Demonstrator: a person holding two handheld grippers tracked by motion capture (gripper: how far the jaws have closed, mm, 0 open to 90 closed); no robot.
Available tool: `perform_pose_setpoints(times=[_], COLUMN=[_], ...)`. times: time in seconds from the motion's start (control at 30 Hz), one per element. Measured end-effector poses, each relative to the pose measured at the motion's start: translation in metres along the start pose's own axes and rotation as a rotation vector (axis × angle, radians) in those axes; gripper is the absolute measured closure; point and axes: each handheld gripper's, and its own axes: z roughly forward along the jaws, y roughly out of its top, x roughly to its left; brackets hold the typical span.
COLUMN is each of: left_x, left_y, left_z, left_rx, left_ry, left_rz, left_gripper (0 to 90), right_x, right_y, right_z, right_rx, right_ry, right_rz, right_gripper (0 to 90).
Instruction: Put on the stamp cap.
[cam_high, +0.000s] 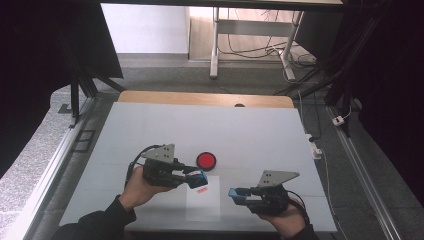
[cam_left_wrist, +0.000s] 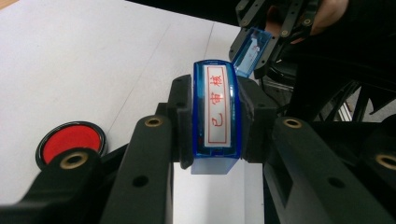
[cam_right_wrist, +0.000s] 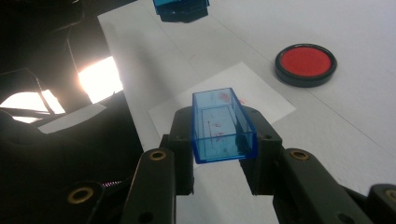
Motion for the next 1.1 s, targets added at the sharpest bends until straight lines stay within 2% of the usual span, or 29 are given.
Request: perform_pose_setpoints(times=[0.17,0.37,0.77,1.1], left_x=[0.000,0.000,-0.001,-0.004], left_y=[0.000,0.000,0.000,0.002], left_z=[-0.001,-0.002,-0.001,0.002], left_rx=[-0.004,-0.010,-0.022,-0.022], left_ry=[-0.015,-0.025,-0.042,-0.069], left_rz=[0.010,0.017,0.034,0.068], left_gripper=[69.9,69.9,69.9,69.9], right_x=[0.000,0.001,0.001,0.003], right_y=[0.006,0.013,0.022,0.029], right_z=[0.008,0.019,0.041,0.057], right_rx=[-0.012,0.004,-0.008,-0.004], right_ry=[0.029,0.062,0.116,0.172], right_rz=[-0.013,-0.043,-0.063,-0.102], right_gripper=[67.9,68.0,68.1,68.2])
